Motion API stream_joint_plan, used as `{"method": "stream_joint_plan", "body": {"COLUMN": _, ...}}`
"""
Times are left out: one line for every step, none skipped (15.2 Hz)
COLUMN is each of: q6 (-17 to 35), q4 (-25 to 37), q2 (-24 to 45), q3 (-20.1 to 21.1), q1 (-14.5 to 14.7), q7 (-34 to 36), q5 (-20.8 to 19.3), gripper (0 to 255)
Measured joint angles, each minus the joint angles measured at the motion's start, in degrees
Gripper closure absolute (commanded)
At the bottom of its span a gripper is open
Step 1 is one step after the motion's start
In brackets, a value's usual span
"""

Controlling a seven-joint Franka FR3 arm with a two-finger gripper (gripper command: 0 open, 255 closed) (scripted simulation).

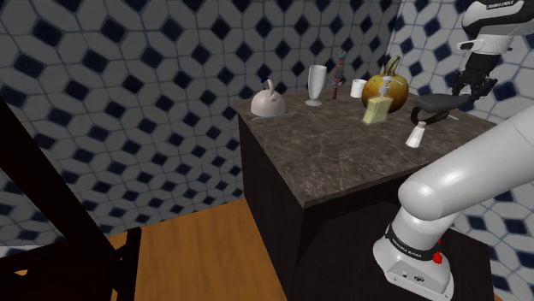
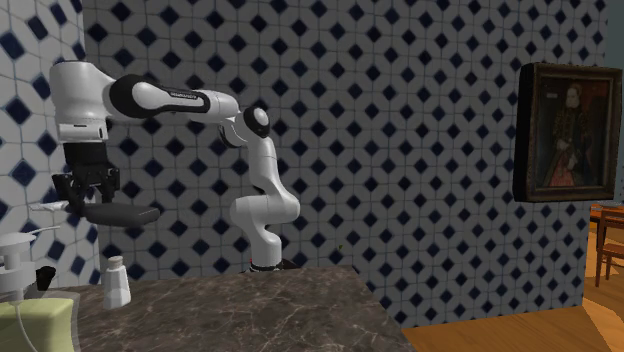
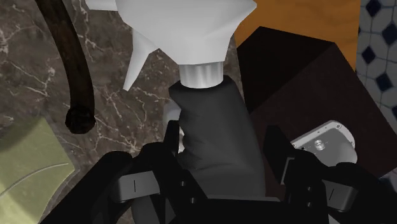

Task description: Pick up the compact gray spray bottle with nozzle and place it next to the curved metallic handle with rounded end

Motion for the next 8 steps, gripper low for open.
{"method": "stream_joint_plan", "body": {"q6": -0.16, "q4": 0.67, "q2": 0.03, "q3": -1.45, "q1": -0.25, "q7": -1.77, "q5": -0.40, "gripper": 255}}
{"method": "stream_joint_plan", "body": {"q6": 0.08, "q4": 1.45, "q2": 0.82, "q3": -2.99, "q1": 0.14, "q7": -3.07, "q5": -0.21, "gripper": 255}}
{"method": "stream_joint_plan", "body": {"q6": 0.60, "q4": 1.49, "q2": 1.24, "q3": -3.97, "q1": 0.34, "q7": -3.82, "q5": -0.17, "gripper": 255}}
{"method": "stream_joint_plan", "body": {"q6": 1.31, "q4": 0.88, "q2": 1.29, "q3": -4.33, "q1": 0.36, "q7": -3.94, "q5": -0.27, "gripper": 255}}
{"method": "stream_joint_plan", "body": {"q6": 2.10, "q4": 0.25, "q2": 1.41, "q3": -4.79, "q1": 0.42, "q7": -4.10, "q5": -0.33, "gripper": 255}}
{"method": "stream_joint_plan", "body": {"q6": 2.73, "q4": -0.30, "q2": 1.44, "q3": -5.07, "q1": 0.43, "q7": -4.17, "q5": -0.41, "gripper": 255}}
{"method": "stream_joint_plan", "body": {"q6": 3.42, "q4": -0.97, "q2": 1.44, "q3": -5.26, "q1": 0.43, "q7": -4.11, "q5": -0.49, "gripper": 255}}
{"method": "stream_joint_plan", "body": {"q6": 4.23, "q4": -1.89, "q2": 1.32, "q3": -5.36, "q1": 0.34, "q7": -3.96, "q5": -0.66, "gripper": 255}}
